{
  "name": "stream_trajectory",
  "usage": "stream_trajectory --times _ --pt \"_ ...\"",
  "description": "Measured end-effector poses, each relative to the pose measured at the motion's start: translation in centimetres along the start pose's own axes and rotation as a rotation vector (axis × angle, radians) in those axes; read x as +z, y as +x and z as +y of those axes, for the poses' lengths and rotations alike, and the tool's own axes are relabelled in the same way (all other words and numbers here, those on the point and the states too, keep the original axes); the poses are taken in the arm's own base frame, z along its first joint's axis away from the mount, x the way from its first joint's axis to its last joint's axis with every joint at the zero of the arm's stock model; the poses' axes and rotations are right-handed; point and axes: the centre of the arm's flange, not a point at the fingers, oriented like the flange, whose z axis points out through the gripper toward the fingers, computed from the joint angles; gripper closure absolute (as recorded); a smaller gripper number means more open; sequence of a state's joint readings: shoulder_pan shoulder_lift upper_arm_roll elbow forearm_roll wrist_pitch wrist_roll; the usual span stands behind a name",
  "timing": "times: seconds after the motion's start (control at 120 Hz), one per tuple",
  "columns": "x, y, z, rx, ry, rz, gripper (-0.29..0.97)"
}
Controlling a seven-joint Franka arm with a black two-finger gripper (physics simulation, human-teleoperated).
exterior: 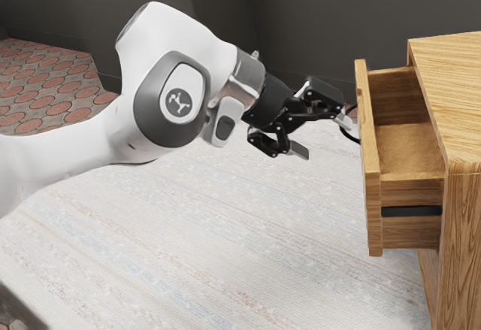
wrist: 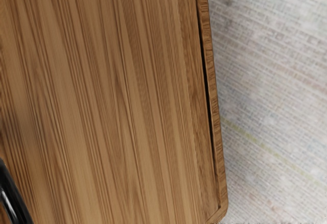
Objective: Pull the drawer handle with one arm to open the drawer
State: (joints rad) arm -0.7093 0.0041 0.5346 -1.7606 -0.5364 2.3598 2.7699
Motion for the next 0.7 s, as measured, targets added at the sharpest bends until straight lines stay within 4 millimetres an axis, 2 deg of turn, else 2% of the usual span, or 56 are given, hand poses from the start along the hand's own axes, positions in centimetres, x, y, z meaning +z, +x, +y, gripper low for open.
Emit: stream_trajectory --times 0.192,0.392,0.575,0.7 --pt "-1.7 0.2 1.7 -0.011 0.005 -0.003 0.01" --pt "-3.9 -0.2 4.4 -0.034 0.008 -0.016 0.00" --pt "-5.7 -0.1 5.1 -0.018 0.008 -0.030 0.00" --pt "-6.3 0.4 6.3 0.000 -0.019 -0.030 0.00"
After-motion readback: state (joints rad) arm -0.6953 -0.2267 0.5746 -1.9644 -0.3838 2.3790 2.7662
